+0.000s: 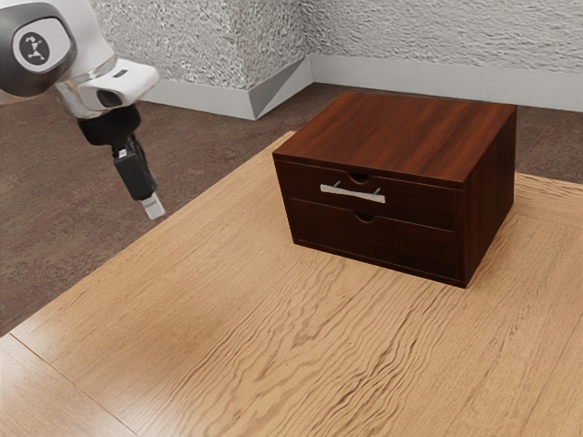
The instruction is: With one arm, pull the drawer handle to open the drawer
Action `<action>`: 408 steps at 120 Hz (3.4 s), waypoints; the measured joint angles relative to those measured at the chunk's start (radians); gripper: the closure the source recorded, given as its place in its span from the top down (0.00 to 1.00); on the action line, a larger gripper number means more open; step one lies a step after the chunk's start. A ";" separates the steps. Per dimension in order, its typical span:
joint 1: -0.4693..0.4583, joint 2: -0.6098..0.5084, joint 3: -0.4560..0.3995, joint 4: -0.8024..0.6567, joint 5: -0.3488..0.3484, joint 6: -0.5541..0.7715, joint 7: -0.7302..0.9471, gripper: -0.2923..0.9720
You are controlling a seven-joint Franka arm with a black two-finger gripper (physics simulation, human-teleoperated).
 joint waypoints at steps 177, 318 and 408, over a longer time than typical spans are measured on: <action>-0.138 0.174 0.042 -0.007 0.187 0.597 0.910 0.77; -0.175 0.341 -0.069 0.078 0.091 0.678 0.894 0.43; -0.227 0.376 -0.092 0.105 0.088 0.678 0.877 0.40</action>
